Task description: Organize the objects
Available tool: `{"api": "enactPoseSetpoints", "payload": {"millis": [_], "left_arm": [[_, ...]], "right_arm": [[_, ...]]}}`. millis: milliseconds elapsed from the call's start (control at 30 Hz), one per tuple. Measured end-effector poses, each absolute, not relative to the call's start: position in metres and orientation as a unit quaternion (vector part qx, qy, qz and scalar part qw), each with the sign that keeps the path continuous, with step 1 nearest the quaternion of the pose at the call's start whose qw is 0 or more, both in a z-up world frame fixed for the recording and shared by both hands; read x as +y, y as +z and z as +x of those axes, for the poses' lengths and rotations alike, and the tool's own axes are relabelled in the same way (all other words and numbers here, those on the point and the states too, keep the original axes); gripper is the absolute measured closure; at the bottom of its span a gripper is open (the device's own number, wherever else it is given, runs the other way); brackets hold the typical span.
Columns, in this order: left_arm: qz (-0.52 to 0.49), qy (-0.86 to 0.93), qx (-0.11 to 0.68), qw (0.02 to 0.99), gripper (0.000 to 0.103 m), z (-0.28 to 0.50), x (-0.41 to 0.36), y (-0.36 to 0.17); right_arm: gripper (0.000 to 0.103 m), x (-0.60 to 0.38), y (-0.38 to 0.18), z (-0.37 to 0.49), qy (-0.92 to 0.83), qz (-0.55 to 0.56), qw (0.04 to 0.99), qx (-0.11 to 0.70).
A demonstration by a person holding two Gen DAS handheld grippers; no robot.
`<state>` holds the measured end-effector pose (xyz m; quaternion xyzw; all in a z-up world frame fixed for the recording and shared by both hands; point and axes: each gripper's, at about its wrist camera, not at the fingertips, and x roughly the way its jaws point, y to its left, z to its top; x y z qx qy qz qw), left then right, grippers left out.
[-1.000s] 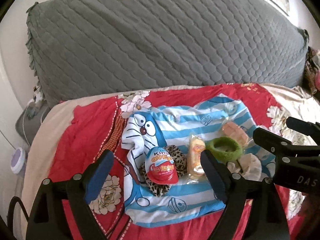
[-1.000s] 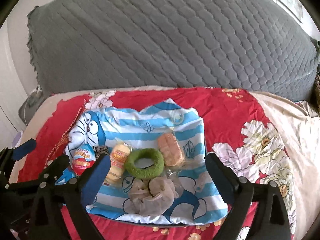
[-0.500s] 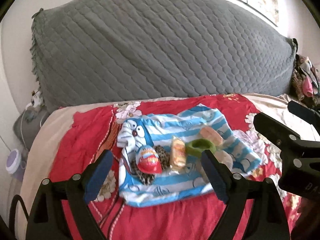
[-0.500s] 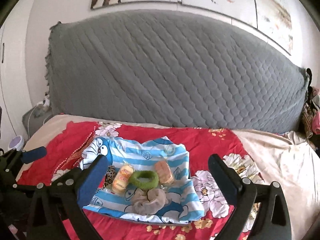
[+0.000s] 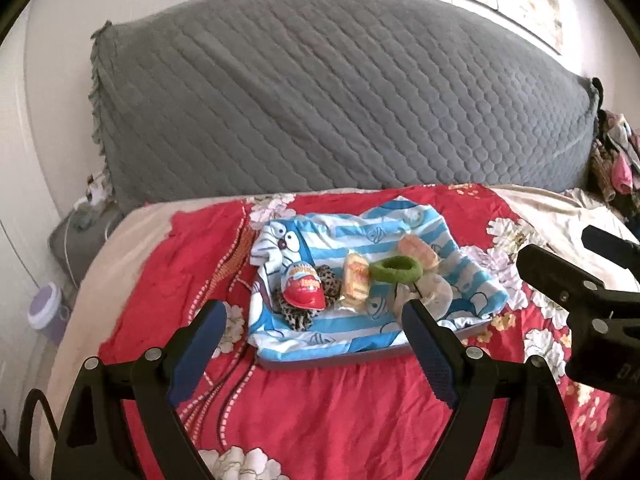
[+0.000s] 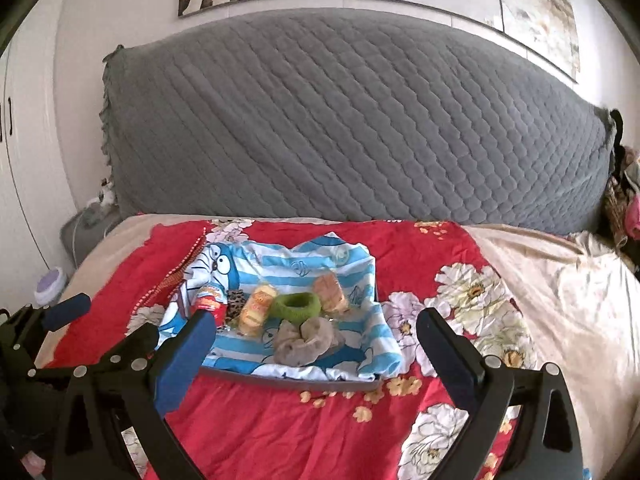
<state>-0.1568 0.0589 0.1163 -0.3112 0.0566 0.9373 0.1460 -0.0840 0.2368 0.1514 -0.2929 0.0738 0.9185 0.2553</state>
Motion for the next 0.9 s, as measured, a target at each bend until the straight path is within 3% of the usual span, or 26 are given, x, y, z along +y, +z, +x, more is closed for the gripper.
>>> {"api": "enactPoseSetpoints", "payload": {"millis": [400,567,900], "left_arm": [[-0.294,0.947,0.03,0.129,0.013,-0.152,0.039,0.137],[-0.291,0.952,0.041,0.089,0.013,-0.153,0.028,0.132],[-0.279,0.954,0.033,0.1,0.013,-0.141,0.018,0.12]], "right_arm": [[0.002,0.228,0.167,-0.079,0.932,-0.27,0.232,0.068],[0.002,0.221,0.17,-0.079,0.935,-0.264,0.233,0.051],[0.002,0.225,0.166,-0.072,0.928,-0.273,0.242,0.07]]}}
